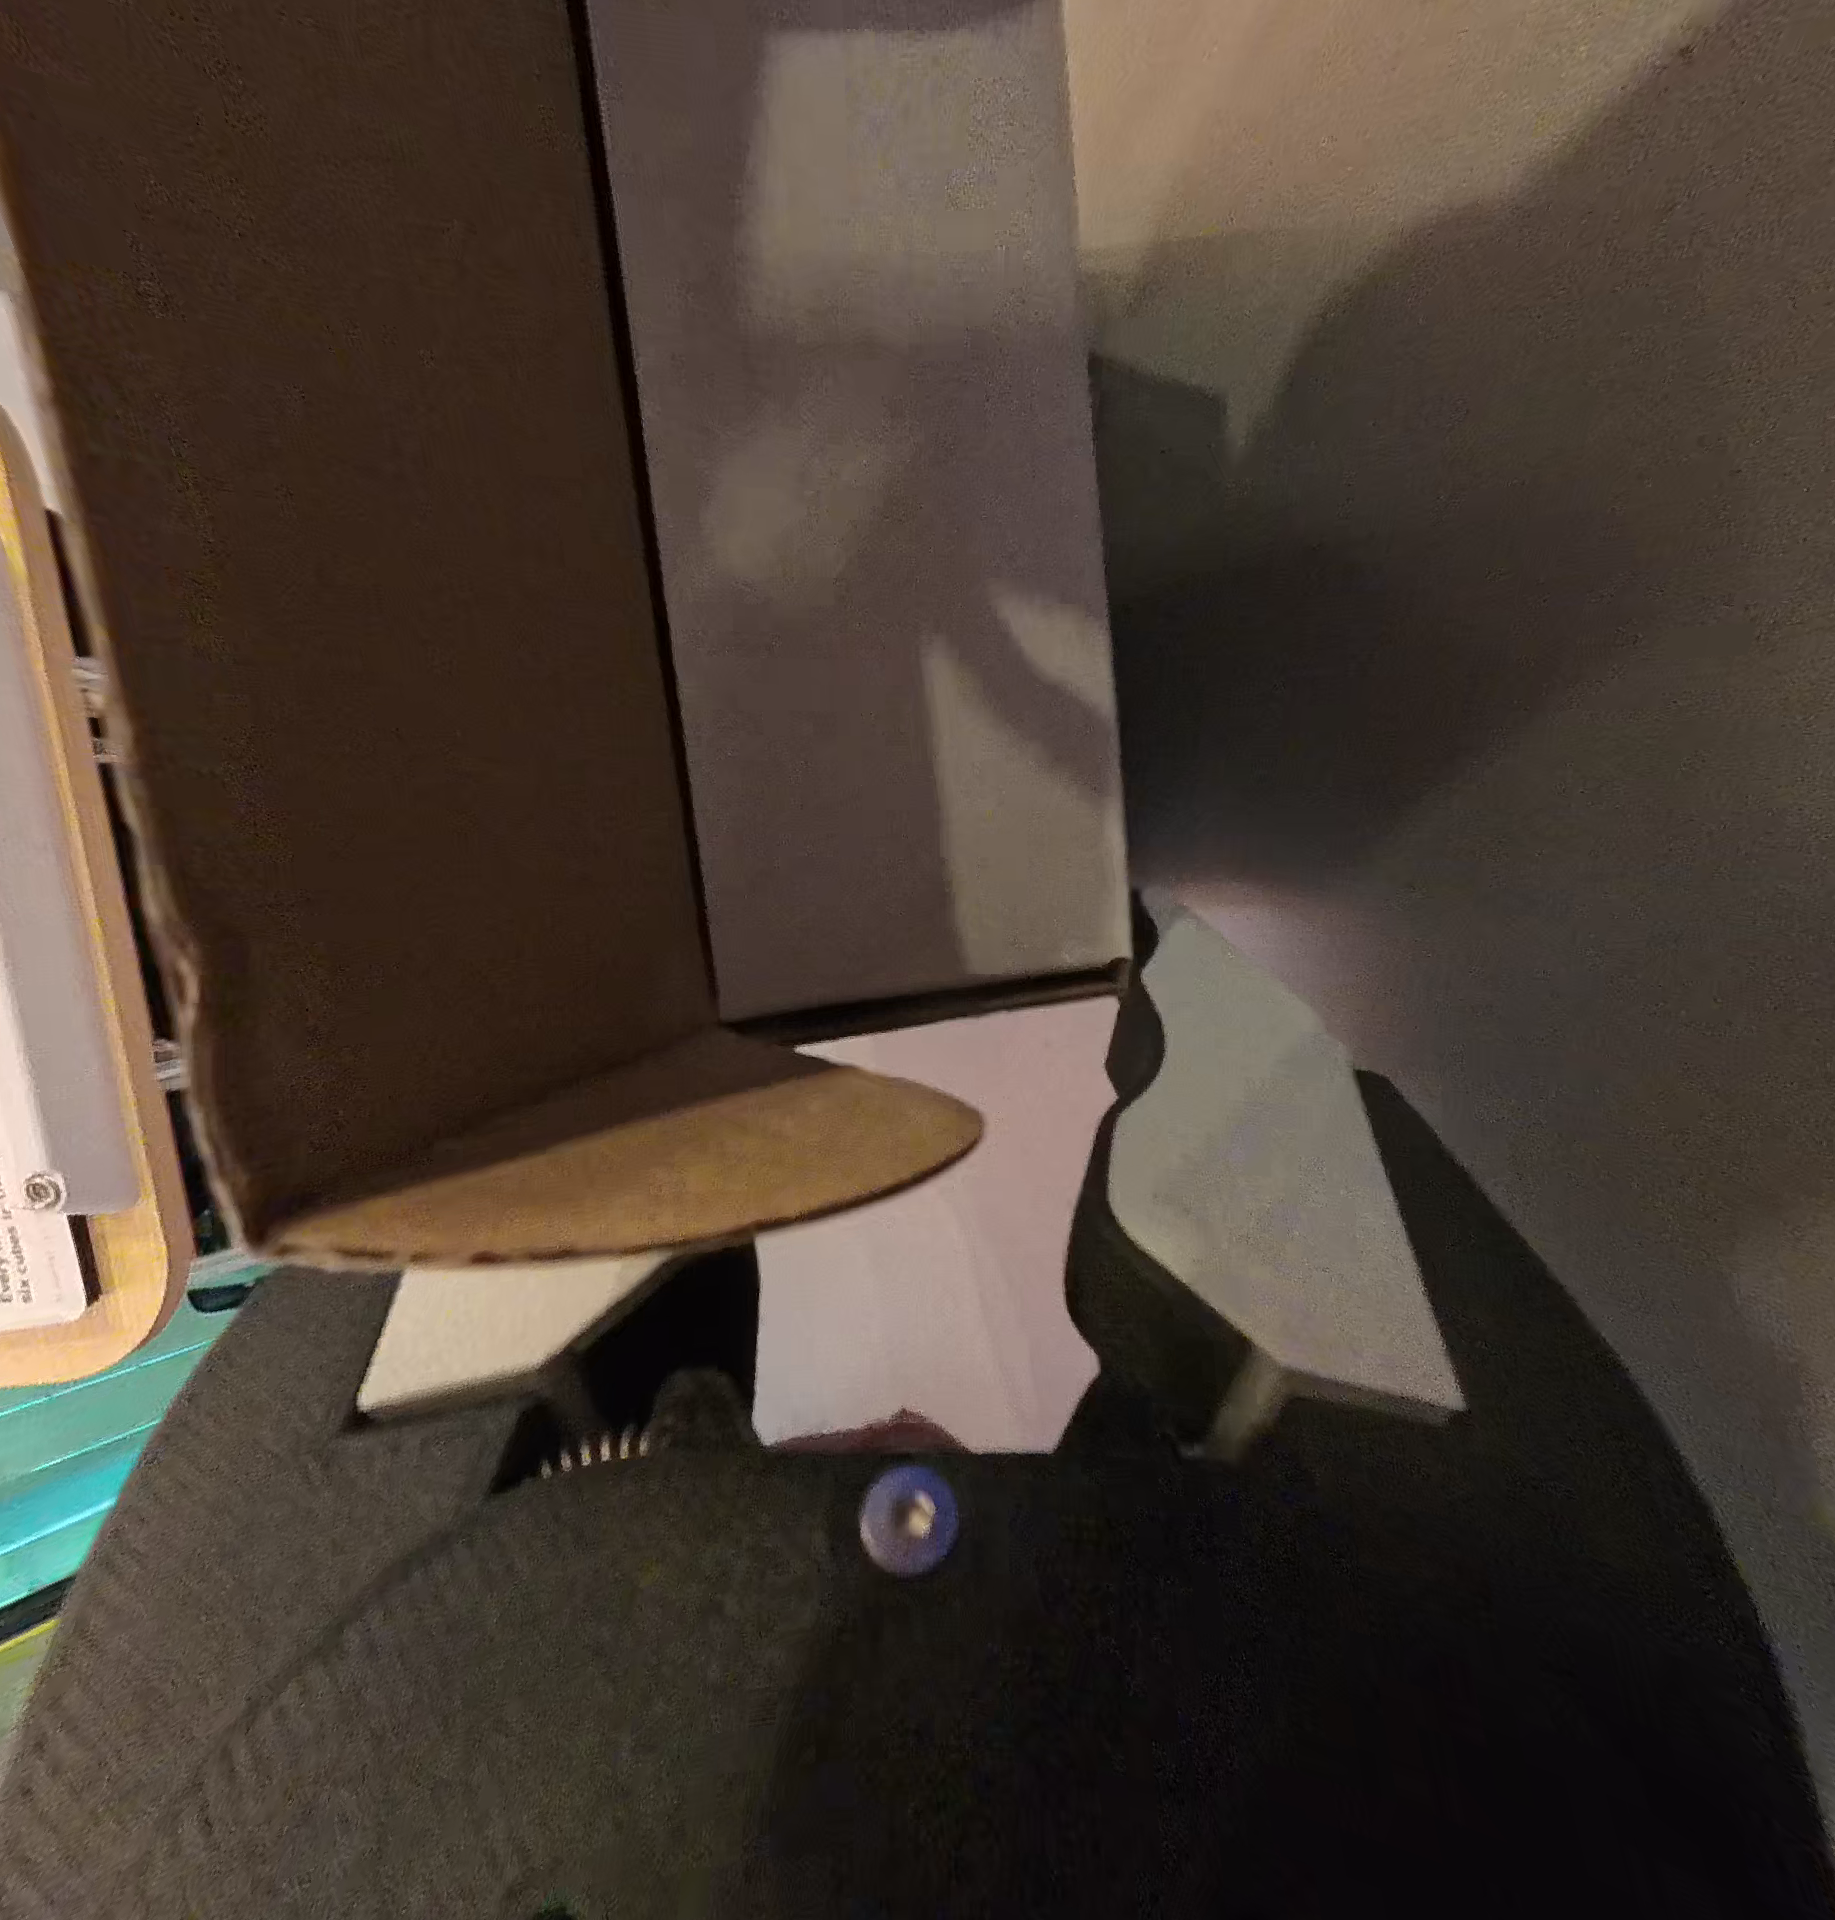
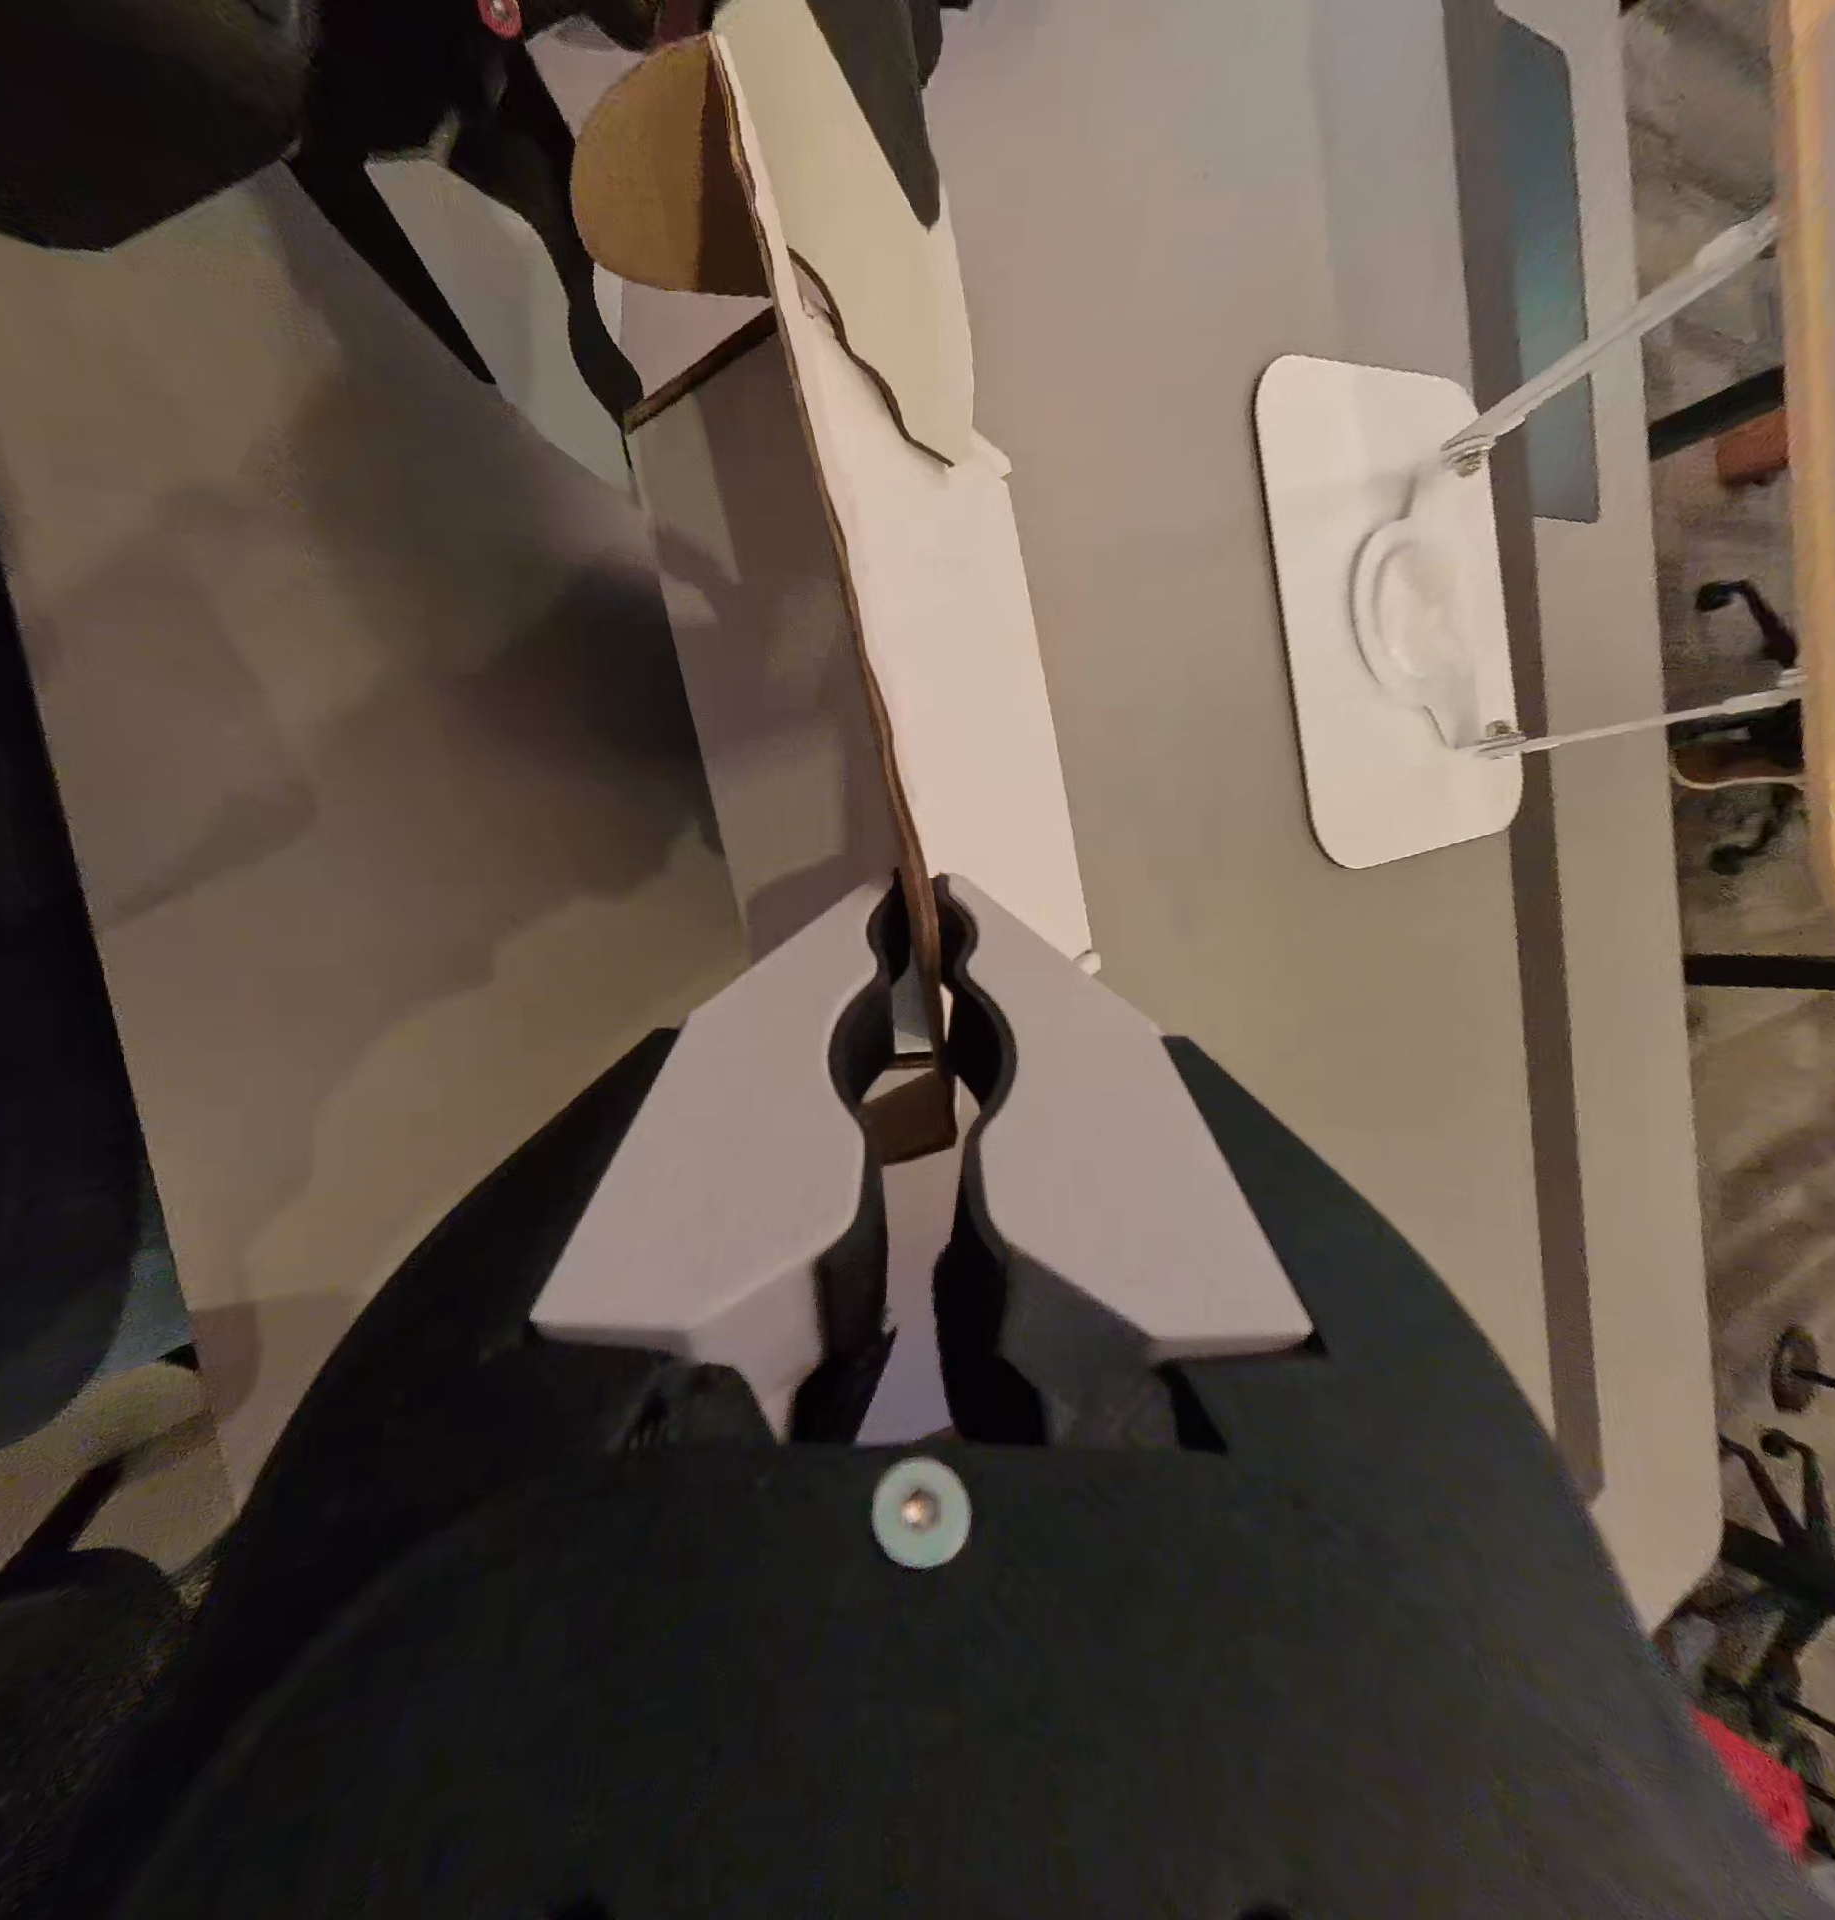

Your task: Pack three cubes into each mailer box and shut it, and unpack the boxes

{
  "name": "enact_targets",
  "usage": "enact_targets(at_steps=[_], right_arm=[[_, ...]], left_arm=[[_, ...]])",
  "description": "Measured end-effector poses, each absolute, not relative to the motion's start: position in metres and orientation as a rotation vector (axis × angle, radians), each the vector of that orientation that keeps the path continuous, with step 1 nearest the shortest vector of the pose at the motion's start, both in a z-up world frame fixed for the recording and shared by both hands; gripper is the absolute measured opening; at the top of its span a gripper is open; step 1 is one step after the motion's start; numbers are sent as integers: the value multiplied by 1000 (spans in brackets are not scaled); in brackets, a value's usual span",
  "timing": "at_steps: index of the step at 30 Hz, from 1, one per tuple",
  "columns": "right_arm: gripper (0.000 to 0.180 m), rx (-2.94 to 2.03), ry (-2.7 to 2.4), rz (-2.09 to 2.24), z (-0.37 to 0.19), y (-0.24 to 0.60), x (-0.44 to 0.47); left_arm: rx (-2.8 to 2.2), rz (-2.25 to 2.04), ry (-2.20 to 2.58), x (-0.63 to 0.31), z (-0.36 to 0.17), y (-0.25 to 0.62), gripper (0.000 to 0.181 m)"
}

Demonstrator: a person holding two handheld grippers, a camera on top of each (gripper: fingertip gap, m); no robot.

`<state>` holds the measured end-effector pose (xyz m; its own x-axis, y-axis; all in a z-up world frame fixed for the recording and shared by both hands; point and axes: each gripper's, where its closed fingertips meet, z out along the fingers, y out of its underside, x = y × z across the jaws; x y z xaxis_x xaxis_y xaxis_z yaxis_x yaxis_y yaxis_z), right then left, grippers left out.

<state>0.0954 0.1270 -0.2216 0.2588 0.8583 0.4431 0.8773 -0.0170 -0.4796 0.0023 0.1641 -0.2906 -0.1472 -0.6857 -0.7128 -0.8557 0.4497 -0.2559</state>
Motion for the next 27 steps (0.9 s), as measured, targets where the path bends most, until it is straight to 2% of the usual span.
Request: enact_targets(at_steps=[1,14,27], right_arm=[[0,-1846,-1592,-28,-223,126,96],[3,-2045,-1397,203,-231,120,92],[2,-2140,-1313,369,-217,119,88]], left_arm=[[-1312,259,1891,2,-291,163,72],[-1322,238,1883,-14,-296,143,80],[-1275,286,1932,-24,-306,140,66]])
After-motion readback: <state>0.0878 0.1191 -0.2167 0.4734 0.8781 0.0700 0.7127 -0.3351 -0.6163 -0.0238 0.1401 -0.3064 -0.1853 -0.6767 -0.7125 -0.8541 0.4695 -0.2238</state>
